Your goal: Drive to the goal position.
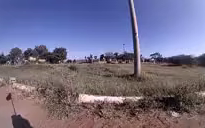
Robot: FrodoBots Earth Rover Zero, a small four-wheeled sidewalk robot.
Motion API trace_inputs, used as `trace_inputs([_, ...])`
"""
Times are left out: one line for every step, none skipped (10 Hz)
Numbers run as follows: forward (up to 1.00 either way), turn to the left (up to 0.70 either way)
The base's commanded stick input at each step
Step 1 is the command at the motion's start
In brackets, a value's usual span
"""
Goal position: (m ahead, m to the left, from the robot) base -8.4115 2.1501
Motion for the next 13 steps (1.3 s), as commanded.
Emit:
trace_inputs([0.00, 0.00])
trace_inputs([0.00, 0.00])
trace_inputs([0.00, 0.00])
trace_inputs([0.00, 0.00])
trace_inputs([0.00, 0.12])
trace_inputs([0.00, 0.41])
trace_inputs([0.00, 0.70])
trace_inputs([0.00, 0.70])
trace_inputs([0.00, 0.70])
trace_inputs([0.00, 0.70])
trace_inputs([0.00, 0.70])
trace_inputs([0.00, 0.70])
trace_inputs([0.00, 0.70])
